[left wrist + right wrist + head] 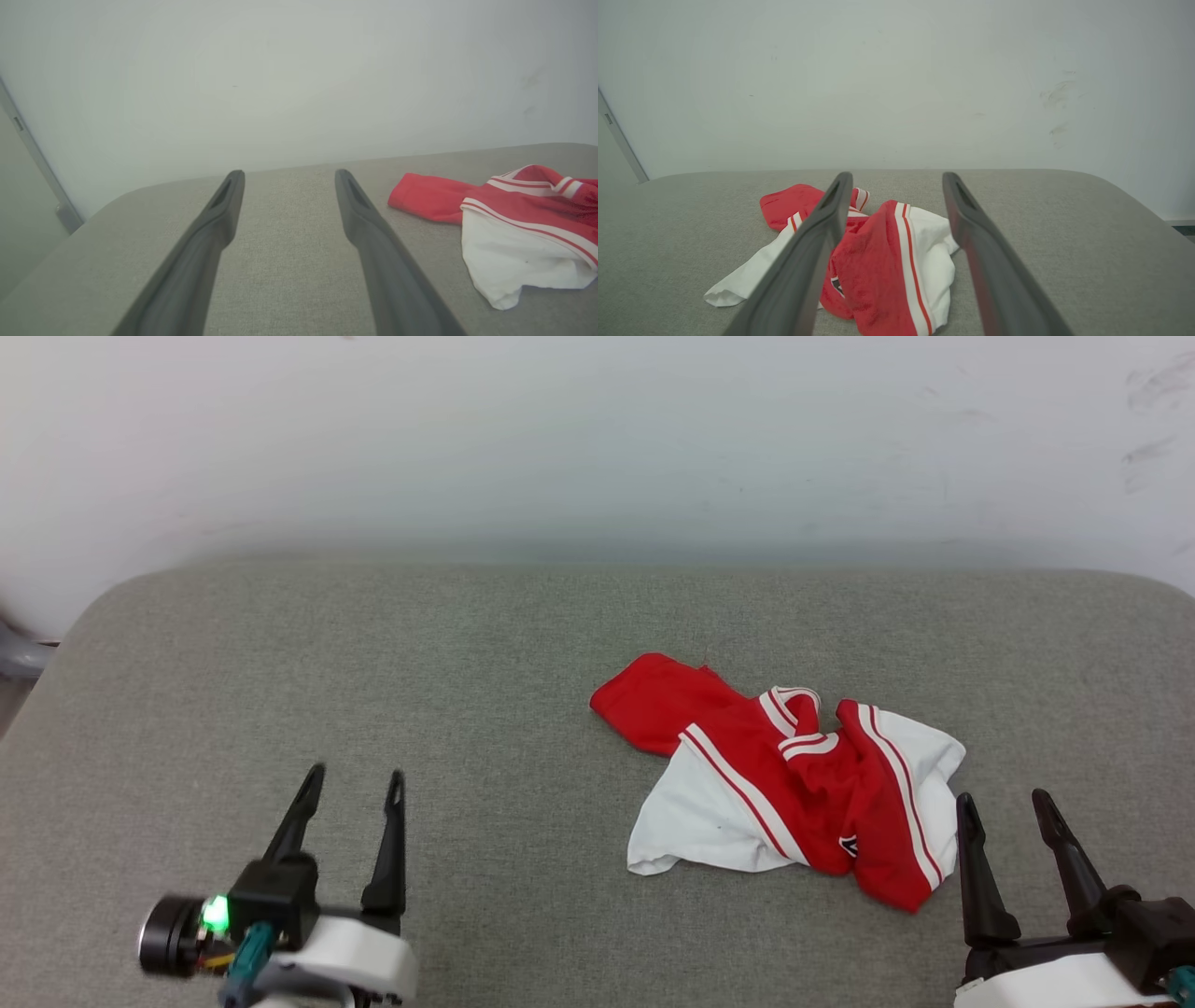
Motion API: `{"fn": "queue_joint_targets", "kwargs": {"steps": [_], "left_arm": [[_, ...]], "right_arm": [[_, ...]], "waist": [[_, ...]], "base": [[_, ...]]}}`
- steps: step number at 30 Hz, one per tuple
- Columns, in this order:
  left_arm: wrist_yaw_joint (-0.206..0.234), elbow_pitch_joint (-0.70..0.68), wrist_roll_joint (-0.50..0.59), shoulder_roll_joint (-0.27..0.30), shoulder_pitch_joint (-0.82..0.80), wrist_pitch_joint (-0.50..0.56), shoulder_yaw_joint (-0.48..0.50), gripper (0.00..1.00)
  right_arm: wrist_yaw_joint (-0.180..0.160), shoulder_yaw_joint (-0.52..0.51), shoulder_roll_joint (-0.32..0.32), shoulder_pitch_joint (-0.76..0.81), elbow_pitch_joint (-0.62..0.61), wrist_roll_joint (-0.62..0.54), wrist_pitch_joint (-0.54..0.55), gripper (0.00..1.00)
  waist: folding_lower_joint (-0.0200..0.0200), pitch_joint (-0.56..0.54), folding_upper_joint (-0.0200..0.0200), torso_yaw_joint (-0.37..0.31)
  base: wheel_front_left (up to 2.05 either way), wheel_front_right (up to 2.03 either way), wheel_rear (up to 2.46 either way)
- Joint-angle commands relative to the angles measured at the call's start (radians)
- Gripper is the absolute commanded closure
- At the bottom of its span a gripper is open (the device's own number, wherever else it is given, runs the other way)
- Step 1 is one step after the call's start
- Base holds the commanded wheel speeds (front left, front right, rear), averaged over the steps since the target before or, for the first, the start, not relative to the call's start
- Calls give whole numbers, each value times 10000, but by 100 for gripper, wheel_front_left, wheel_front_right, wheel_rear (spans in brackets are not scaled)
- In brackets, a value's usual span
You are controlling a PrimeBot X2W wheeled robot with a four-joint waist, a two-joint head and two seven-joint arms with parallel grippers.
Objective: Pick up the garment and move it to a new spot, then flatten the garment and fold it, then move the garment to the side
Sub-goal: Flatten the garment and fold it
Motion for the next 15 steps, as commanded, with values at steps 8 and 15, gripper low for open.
{"fn": "queue_joint_targets", "kwargs": {"steps": [8, 15], "left_arm": [[-1101, 1044, -100, 799, -2779, 285, -1115, 0], [-1220, 1536, -2688, 1970, -5557, 3024, -4274, 0]], "right_arm": [[-7, 39, 17, -264, -100, -130, -20, 0], [-7, 20, 22, -648, -159, -112, -20, 0]], "waist": [[0, 254, 0, -218], [0, 824, 0, -727]], "base": [[0, 0, 0], [0, 0, 0]]}}
